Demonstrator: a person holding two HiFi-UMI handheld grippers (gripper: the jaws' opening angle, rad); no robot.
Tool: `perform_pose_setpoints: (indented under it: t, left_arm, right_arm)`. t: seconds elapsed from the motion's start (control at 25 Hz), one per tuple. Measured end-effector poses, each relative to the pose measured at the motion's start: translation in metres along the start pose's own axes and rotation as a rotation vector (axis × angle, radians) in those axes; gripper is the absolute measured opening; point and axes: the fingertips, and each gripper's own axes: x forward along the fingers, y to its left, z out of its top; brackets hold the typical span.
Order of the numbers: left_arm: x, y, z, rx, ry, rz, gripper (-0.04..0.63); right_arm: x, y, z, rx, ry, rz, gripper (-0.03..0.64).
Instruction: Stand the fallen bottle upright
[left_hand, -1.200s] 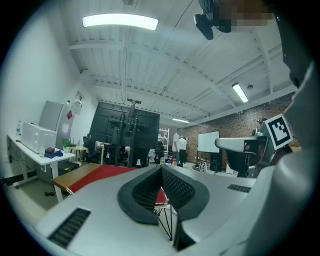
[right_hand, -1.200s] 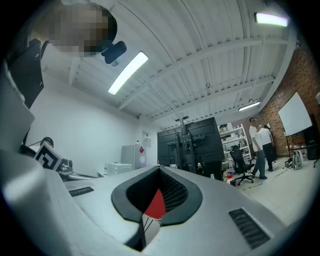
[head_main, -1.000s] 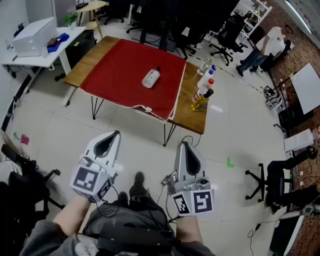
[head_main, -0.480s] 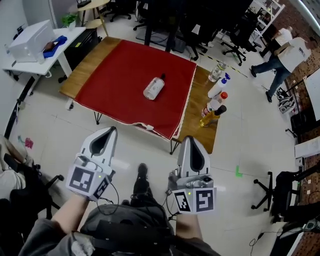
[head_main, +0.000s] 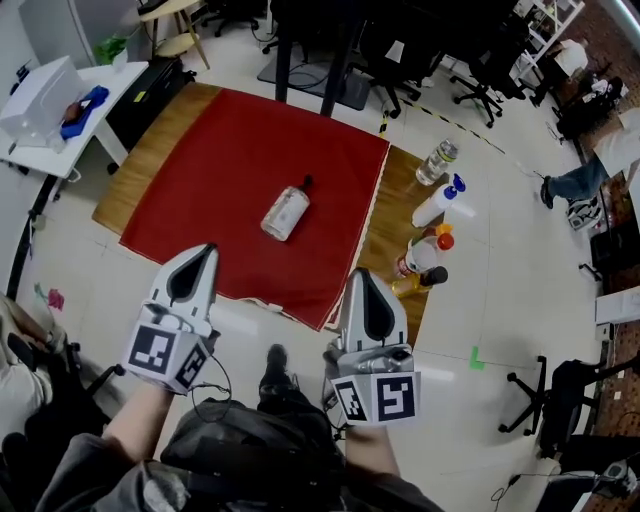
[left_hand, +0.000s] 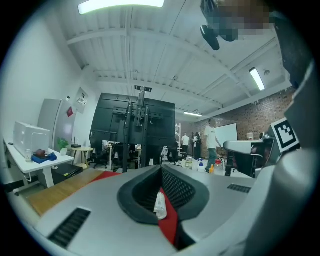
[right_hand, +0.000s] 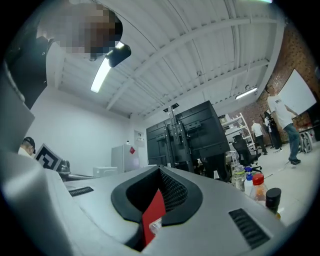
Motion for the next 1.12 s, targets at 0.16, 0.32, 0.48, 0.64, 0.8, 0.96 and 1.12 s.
perform_pose_setpoints:
  t: [0.16, 0.32, 0.48, 0.64, 0.8, 0.96, 1.12]
  left_arm:
    - [0.038, 0.008, 0.009, -0.003, 0.002, 0.022, 0.040]
    - [0.061, 0.012, 0.014, 0.001, 0.021, 0.024, 0.040]
    - [0.079, 0.019, 0.019, 0.023, 0.011, 0.026, 0.040]
    - [0.092, 0.026, 0.023, 0.031, 0.022, 0.015, 0.040]
    - [0.107, 0.046, 0.022, 0.026, 0.032, 0.004, 0.040]
    - [0.130, 0.070, 0.012, 0.009, 0.056, -0.018, 0.040]
    - [0.159, 0.095, -0.004, 0.007, 0.082, -0.063, 0.040]
  right_arm:
    - [0.031, -0.026, -0.003, 0.024, 0.011, 0.014, 0.014]
    - [0.053, -0.040, 0.000, 0.032, 0.016, 0.029, 0.014]
    - [0.070, -0.052, -0.002, 0.047, 0.032, 0.020, 0.014]
    - [0.081, -0.053, -0.004, 0.035, 0.037, 0.014, 0.014]
    - [0.102, -0.049, -0.011, 0.025, 0.047, 0.000, 0.014]
    - [0.132, -0.051, -0.029, 0.030, 0.090, -0.046, 0.014]
    - [0.168, -0.051, -0.059, 0.067, 0.172, -0.078, 0.014]
